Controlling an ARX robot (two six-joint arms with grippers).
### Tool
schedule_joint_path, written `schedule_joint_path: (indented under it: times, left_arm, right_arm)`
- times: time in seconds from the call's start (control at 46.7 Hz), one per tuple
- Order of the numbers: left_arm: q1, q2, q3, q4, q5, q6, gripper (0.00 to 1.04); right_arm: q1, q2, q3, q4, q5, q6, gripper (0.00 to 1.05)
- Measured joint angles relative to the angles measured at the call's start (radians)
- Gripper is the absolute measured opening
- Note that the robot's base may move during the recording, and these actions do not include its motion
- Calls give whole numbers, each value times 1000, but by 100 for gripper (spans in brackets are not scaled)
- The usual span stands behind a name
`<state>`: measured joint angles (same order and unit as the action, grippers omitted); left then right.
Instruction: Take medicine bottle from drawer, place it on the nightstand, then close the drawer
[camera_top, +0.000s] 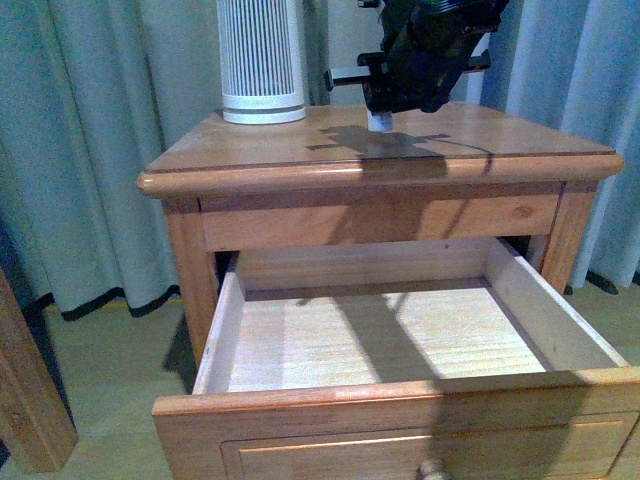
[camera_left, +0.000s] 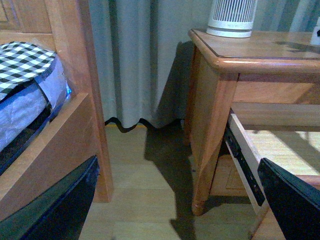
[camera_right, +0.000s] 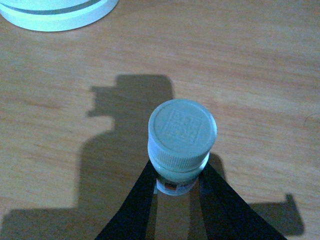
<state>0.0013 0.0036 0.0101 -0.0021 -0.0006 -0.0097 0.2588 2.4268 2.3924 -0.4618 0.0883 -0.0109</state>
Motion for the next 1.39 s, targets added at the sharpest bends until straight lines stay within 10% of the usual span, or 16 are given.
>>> schedule_joint_path:
  times: [0.236,0.772,1.393]
  left_arm:
    - [0,0,0,0,0,0,98]
    - [0,0,0,0,0,0,98]
    - [0,0,0,0,0,0,98]
  right_arm:
    - [5,-2,-31,16,6,-2,21]
    - [21,-69,-192,111,8,-10,99]
    - [22,-505,-663,312,-38,40,98]
